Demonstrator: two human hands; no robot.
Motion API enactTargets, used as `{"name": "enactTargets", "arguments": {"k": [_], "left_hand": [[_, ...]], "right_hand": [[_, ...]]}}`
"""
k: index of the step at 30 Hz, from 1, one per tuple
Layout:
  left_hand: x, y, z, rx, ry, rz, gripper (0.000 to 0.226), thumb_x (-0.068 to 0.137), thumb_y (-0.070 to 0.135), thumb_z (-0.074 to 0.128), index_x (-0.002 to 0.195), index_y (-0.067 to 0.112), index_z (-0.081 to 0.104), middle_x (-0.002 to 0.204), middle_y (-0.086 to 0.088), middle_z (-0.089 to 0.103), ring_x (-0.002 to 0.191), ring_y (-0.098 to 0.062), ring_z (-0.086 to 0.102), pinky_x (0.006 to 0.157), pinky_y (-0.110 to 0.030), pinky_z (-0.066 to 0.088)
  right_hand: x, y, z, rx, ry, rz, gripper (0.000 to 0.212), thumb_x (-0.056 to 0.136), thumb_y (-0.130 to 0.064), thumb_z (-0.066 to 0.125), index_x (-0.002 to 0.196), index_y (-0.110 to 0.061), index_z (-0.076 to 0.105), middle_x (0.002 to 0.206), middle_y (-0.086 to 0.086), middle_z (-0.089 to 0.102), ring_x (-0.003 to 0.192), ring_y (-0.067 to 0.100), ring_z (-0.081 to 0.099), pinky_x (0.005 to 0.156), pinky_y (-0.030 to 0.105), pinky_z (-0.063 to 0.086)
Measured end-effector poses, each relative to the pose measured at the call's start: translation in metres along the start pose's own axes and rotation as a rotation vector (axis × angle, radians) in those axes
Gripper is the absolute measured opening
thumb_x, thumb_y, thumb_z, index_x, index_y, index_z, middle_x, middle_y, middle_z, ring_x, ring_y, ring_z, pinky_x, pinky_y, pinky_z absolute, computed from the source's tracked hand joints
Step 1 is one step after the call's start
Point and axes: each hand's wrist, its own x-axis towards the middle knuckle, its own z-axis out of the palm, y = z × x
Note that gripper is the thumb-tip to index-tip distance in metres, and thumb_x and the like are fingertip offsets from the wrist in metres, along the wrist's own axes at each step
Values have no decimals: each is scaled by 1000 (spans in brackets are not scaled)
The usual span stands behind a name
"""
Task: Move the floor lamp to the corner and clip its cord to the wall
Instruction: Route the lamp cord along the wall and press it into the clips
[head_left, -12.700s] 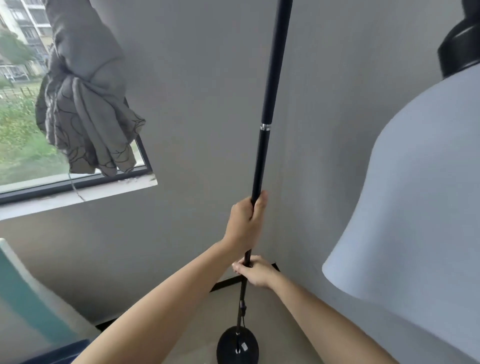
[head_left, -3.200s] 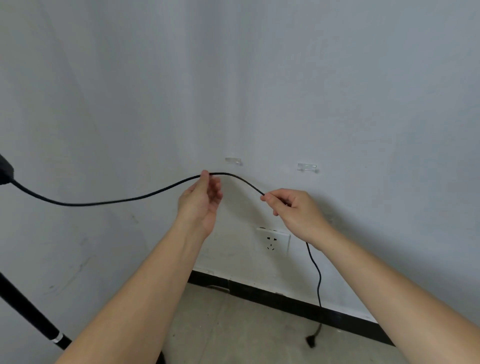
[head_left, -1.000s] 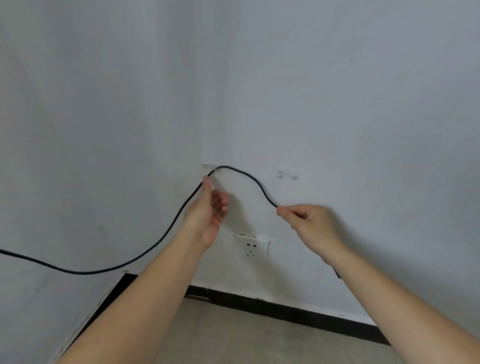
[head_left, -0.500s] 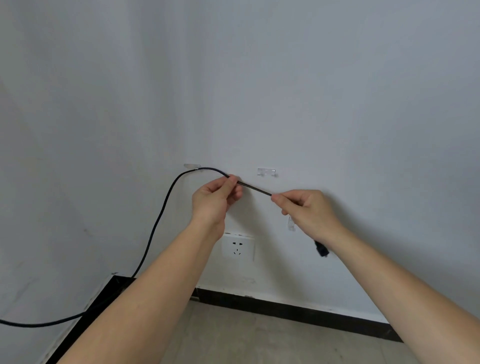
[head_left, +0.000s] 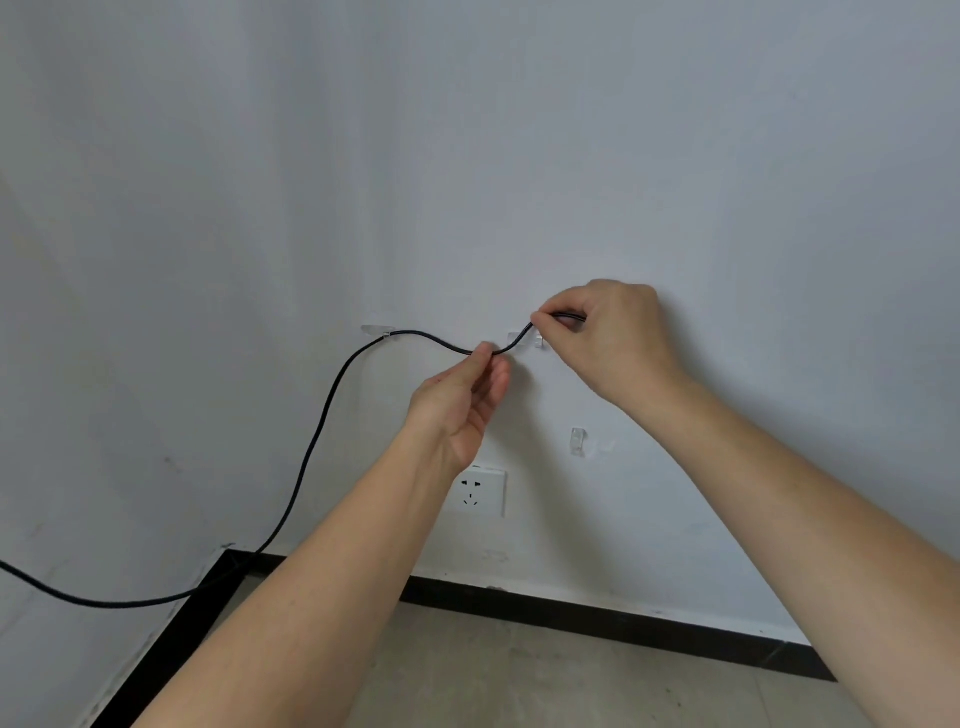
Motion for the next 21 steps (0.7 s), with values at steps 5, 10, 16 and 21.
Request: {"name": "enactTargets", "arguments": {"k": [5,10,16,21], "left_hand": [[-4,-5,2,40,17,-49,8,90,5,70,88,-2,69,71,-9,71,59,-12,70,57,-19,58],[-1,-2,13,-25,50,-23,6,90,2,69,88,-3,68,75,-11,70,59,-13,71,55,-19,57],[-2,-5,17,-24,31,45,5,90,2,68,89,-2,68,72,-8,69,61,-14,69,61,-21,59],[-3,-12,17,95,34,138,14,88,7,73,98,2,65,80,-7,69,62,-13,65,61,-22,58]], "right_hand": [[-22,14,5,-10,70,1,9,87,-26,70,86,-21,78,77,-3,75,73,14,69,72,33,56],[-25,24,11,50,134,26,9,86,-29,73,84,-20,71,76,-9,73,68,6,66,67,26,54],[-72,56,28,256,-1,144,13,90,-26,69,99,-35,64,70,-13,68,64,1,64,62,12,47],[-124,82,46,625,-90,481,20,95,-21,64,90,-39,71,80,-6,76,78,11,72,74,33,55]]}}
